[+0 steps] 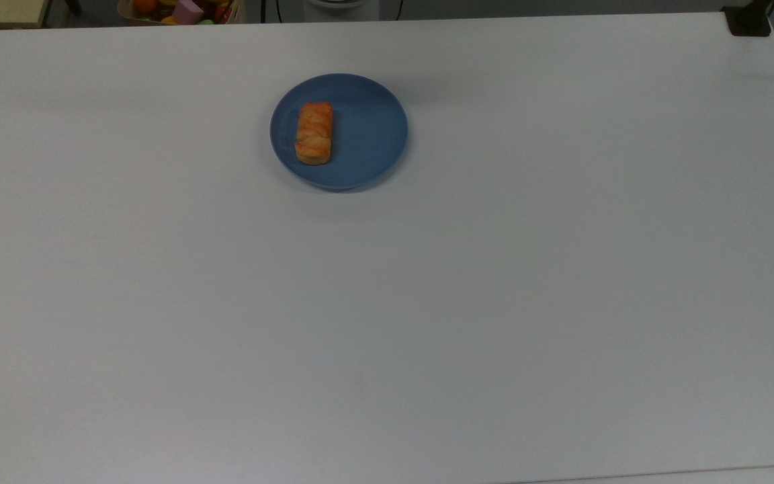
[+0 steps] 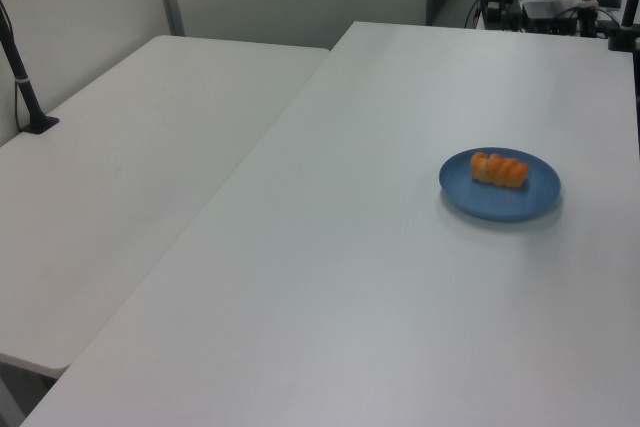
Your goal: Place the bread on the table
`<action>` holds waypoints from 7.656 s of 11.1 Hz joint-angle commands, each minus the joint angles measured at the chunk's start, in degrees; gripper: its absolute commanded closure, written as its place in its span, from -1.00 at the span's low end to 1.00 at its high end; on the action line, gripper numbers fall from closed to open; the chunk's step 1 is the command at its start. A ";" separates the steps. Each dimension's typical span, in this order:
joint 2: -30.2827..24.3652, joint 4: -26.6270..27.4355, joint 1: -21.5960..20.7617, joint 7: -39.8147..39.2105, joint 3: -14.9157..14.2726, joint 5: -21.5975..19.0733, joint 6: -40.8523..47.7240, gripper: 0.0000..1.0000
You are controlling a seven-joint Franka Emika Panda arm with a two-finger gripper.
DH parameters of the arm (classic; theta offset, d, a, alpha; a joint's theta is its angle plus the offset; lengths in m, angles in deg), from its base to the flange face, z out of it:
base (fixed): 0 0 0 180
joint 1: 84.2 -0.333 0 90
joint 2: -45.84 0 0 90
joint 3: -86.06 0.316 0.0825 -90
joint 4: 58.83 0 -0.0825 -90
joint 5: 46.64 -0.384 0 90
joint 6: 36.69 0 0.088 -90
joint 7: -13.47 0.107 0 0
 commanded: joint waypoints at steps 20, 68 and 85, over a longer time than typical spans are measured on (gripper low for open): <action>0.94 25.76 -1.29 -1.44 0.01 0.42 -23.22 -1.00; 0.85 11.78 -13.14 32.65 27.25 -0.36 -12.57 0.65; 24.67 17.07 -21.59 45.94 27.17 8.06 -40.02 -0.44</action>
